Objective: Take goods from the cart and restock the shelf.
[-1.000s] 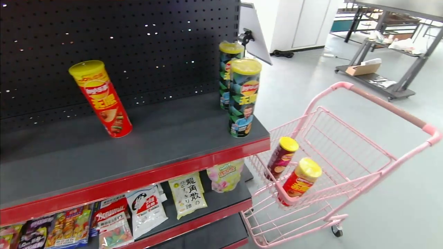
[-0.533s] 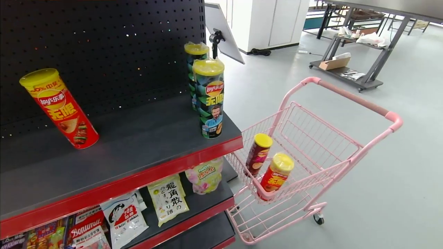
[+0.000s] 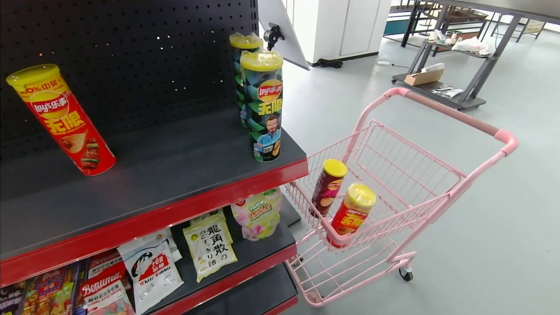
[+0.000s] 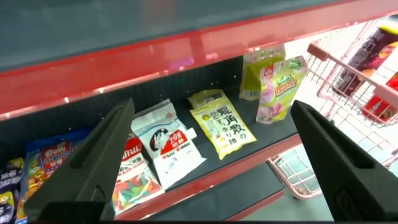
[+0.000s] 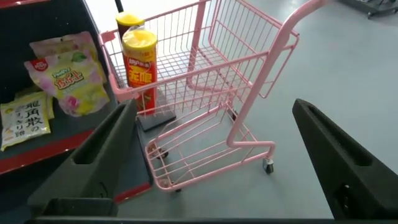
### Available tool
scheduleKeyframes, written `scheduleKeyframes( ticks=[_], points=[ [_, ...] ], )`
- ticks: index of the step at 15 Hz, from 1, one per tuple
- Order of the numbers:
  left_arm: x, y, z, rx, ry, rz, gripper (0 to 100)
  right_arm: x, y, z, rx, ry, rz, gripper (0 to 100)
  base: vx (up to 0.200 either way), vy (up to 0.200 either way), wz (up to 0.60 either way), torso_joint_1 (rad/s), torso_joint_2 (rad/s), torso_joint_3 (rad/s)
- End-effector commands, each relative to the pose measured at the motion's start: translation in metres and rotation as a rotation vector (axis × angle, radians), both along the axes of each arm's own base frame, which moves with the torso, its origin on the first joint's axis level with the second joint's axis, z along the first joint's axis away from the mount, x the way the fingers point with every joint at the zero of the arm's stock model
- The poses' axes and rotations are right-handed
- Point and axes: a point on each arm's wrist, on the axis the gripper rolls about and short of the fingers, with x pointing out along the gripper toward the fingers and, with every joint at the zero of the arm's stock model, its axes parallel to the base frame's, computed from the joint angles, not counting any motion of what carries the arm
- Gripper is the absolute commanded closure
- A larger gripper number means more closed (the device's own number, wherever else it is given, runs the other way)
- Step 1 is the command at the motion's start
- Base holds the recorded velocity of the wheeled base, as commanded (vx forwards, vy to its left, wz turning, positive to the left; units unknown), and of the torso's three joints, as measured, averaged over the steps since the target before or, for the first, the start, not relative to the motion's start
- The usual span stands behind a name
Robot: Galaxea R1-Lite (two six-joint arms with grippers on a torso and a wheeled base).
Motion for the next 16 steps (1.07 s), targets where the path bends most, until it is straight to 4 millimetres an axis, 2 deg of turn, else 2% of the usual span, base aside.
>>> scheduleKeyframes(
  ticks=[1,13,16],
  points=[
    [0.0001,0.0,0.0001,-0.001,0.0,0.001,0,0.0,0.0,0.0003,0.0,-0.001,0.001,0,0.0,0.0,0.0,-0.149,0.4,0.256],
    [0.0001,0.0,0.0001,-0.001,0.0,0.001,0,0.0,0.0,0.0003,0.001,-0.001,0.001,0,0.0,0.0,0.0,-0.157,0.52,0.352],
    [0.0001,0.0,0.0001,-0.001,0.0,0.001,0,0.0002,0.0001,0.0003,-0.006,0.002,0.001,0,0.0,0.0,0.0,-0.048,0.22,0.162]
  ],
)
